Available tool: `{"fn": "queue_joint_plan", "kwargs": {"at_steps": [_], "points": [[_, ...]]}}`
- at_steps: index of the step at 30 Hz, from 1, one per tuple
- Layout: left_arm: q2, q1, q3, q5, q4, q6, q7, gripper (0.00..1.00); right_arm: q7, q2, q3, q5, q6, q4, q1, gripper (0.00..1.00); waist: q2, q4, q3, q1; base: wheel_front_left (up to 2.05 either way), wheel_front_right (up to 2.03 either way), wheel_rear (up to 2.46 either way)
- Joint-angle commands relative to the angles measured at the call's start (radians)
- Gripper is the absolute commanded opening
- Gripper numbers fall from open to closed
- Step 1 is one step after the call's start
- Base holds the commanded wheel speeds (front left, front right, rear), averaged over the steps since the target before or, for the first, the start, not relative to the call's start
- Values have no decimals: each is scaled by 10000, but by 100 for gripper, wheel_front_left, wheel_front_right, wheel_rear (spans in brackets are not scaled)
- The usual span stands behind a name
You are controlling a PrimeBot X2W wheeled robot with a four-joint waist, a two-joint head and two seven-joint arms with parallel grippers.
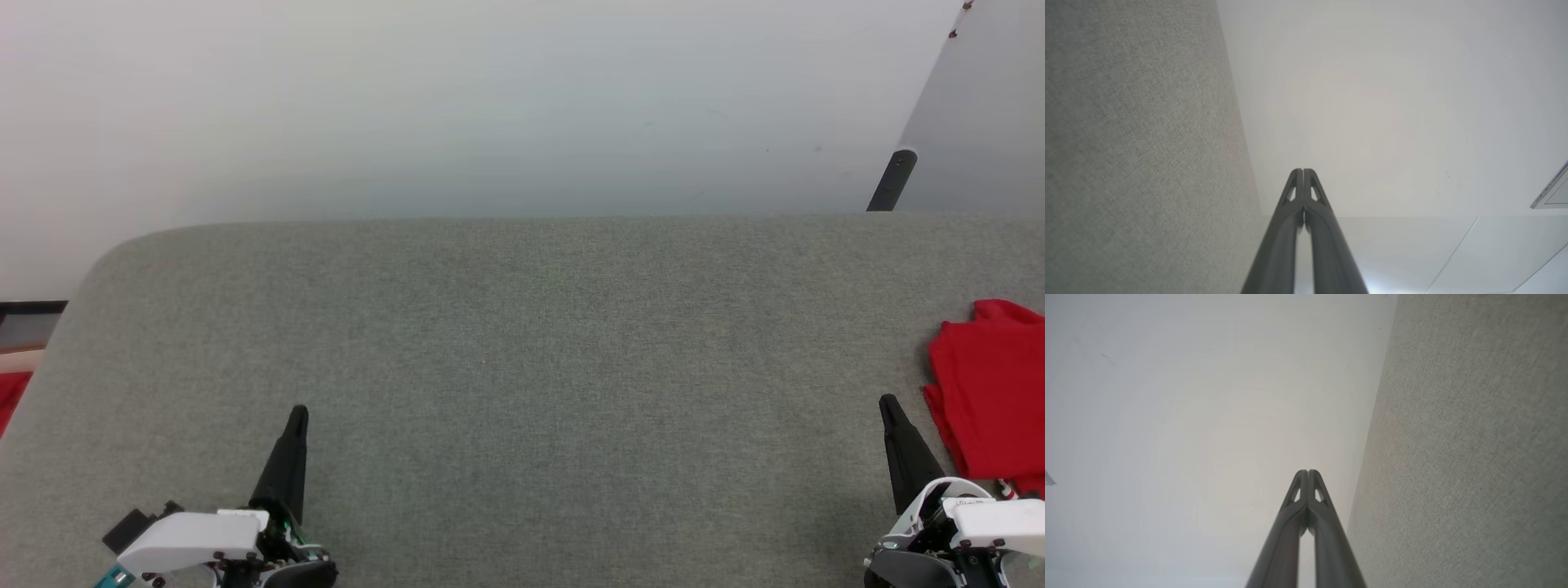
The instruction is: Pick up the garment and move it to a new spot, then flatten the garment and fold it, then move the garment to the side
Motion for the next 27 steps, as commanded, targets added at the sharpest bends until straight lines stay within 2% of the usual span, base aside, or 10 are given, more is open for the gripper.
{"fn": "queue_joint_plan", "kwargs": {"at_steps": [1,27], "points": [[-7,-95,25,-34,5,-58,28,0,5,27,9,45,4,0,-30,0,0,0,0,0,0,0,0],[-7,-95,23,-34,5,-59,25,0,3,27,12,48,4,-1,-30,0,0,0,0,0,0,0,0]]}}
